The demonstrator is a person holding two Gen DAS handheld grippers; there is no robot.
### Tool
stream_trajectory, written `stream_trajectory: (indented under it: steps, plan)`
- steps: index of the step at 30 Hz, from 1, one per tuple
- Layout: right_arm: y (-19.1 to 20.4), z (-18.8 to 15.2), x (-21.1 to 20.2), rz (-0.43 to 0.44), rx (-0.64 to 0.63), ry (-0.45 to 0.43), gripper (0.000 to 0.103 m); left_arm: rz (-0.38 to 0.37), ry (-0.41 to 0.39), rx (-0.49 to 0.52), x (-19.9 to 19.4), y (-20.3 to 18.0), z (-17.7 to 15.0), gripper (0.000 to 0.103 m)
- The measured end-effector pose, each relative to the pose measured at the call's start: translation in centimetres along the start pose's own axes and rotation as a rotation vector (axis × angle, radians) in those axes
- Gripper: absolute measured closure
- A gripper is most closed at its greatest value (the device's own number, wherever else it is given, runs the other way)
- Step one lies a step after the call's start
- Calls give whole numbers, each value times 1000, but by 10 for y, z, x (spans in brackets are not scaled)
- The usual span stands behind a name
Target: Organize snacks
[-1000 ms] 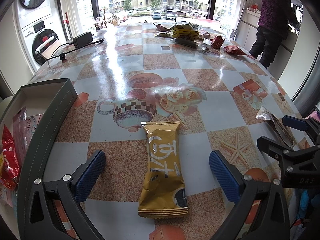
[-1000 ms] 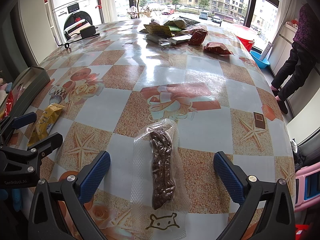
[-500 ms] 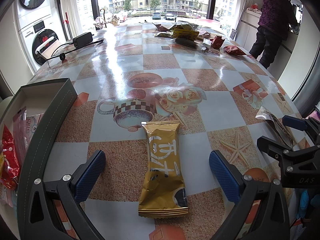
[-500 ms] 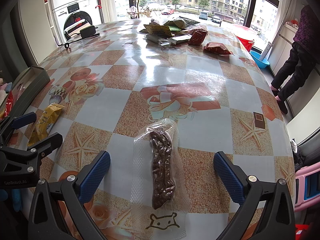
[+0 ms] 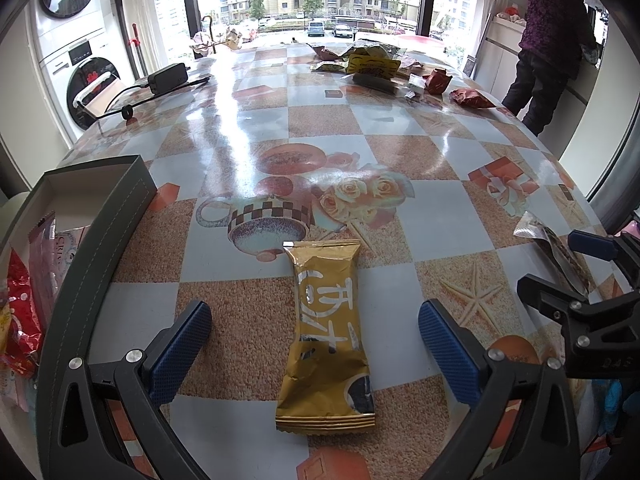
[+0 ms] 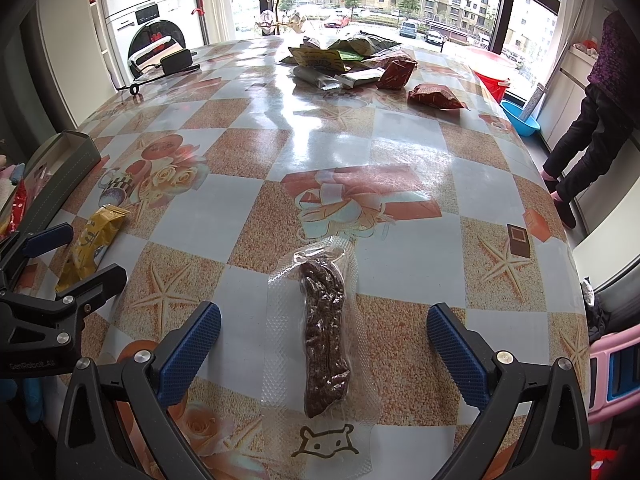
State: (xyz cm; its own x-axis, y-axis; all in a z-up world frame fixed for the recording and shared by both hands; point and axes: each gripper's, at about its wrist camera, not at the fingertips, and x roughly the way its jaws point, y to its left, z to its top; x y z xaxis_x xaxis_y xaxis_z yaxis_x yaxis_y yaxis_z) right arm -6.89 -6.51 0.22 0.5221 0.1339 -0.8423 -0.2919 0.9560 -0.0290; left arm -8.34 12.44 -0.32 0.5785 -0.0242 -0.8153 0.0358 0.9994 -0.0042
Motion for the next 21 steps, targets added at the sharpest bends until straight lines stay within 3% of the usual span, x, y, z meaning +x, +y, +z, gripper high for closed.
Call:
stream_trajectory:
  steps: [3,5,6,8,9,10,13,15,21]
  plan:
    - [0,5,1,10,-21,63,0,-2,57,-13,0,-5,4,1]
    - [0,8,2,12,-29,98,3,-16,87,9,-1,-15,8,11]
    - [-1,9,0,15,-32,106,12,-25,98,23,-2,-20,11,23]
    - [-2,12,-4,18,-32,109,43,-46,120,49,-5,-31,16,44]
    - [-3,13,-8,23,-26,111,65,-64,127,61,-6,-35,18,65]
    - [-5,15,-9,32,-16,121,66,-79,135,71,-7,-38,19,79]
    - [-15,14,-12,99,48,134,66,-190,159,17,-10,-35,19,79]
    - [-27,13,-16,197,138,146,66,-236,158,-14,-16,-30,17,79]
    - [-16,27,-41,297,163,129,66,-253,80,-36,-60,-8,20,79]
